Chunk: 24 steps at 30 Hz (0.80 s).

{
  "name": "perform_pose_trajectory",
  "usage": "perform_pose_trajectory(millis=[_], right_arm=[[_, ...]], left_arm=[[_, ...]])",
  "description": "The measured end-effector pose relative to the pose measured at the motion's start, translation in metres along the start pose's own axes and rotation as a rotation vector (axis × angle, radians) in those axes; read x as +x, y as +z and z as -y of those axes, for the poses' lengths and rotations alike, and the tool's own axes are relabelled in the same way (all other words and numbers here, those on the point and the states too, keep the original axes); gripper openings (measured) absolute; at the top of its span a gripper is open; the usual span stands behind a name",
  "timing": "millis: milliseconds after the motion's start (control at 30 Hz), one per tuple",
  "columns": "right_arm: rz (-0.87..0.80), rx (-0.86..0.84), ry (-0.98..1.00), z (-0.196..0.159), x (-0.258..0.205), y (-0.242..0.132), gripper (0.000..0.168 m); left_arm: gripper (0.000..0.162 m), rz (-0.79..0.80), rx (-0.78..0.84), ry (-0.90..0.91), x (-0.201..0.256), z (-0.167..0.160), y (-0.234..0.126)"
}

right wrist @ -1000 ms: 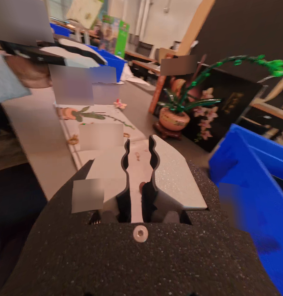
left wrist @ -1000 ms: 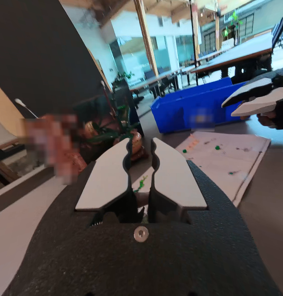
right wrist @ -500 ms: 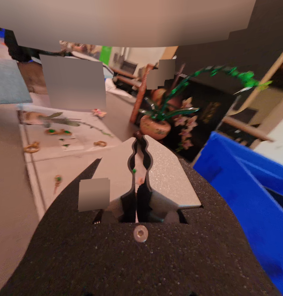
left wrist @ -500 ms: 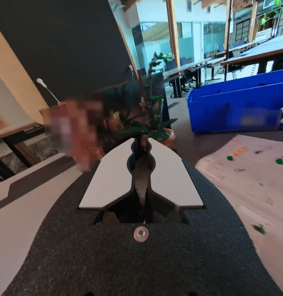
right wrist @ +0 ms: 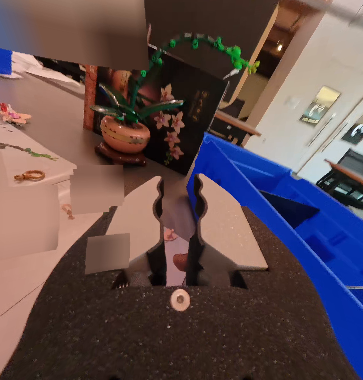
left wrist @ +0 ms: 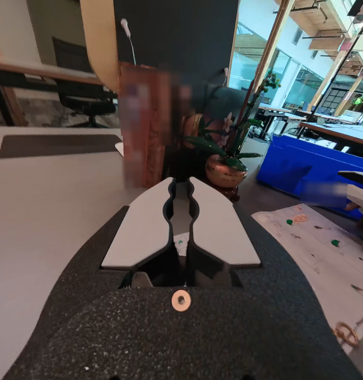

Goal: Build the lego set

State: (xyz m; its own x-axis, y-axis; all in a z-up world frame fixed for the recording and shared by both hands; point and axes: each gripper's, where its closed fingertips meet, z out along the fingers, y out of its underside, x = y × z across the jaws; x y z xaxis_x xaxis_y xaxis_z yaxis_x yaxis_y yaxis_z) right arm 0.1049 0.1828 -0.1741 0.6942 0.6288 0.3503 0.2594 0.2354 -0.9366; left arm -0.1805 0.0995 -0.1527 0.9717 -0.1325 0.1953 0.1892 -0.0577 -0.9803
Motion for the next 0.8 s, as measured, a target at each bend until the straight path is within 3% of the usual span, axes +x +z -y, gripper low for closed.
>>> perform_pose_trajectory(millis=[133, 200, 267, 367, 467, 600, 667, 800], right_arm=[[-0.009, -0.139, -0.133, -0.017, -0.011, 0.01, 0.021], [-0.043, -0.103, -0.174, -0.012, -0.011, 0.007, 0.008], [-0.087, -0.051, -0.087, -0.006, 0.001, 0.0, 0.004], [-0.115, 0.076, 0.128, 0.007, 0.023, -0.017, 0.007], [-0.033, 0.186, 0.22, 0.019, 0.021, -0.026, 0.011], [0.025, 0.219, 0.115, 0.025, 0.004, -0.026, 0.017], [-0.022, 0.254, 0.026, 0.029, 0.003, -0.029, 0.02], [-0.033, 0.333, -0.04, 0.038, -0.001, -0.034, 0.002]], left_arm=[[0.008, -0.039, 0.05, -0.087, -0.007, 0.007, -0.012], [0.007, -0.08, 0.054, -0.119, 0.0, 0.002, -0.018], [0.007, -0.134, 0.009, -0.134, 0.011, -0.007, -0.016], [0.007, -0.174, 0.011, -0.005, 0.027, -0.001, -0.007], [0.009, -0.241, 0.019, 0.068, 0.051, -0.003, -0.002], [0.011, -0.379, 0.028, 0.052, 0.086, -0.002, 0.003], [0.011, -0.393, -0.011, 0.133, 0.099, -0.009, 0.006], [0.011, -0.405, -0.079, 0.317, 0.123, -0.024, 0.009]])
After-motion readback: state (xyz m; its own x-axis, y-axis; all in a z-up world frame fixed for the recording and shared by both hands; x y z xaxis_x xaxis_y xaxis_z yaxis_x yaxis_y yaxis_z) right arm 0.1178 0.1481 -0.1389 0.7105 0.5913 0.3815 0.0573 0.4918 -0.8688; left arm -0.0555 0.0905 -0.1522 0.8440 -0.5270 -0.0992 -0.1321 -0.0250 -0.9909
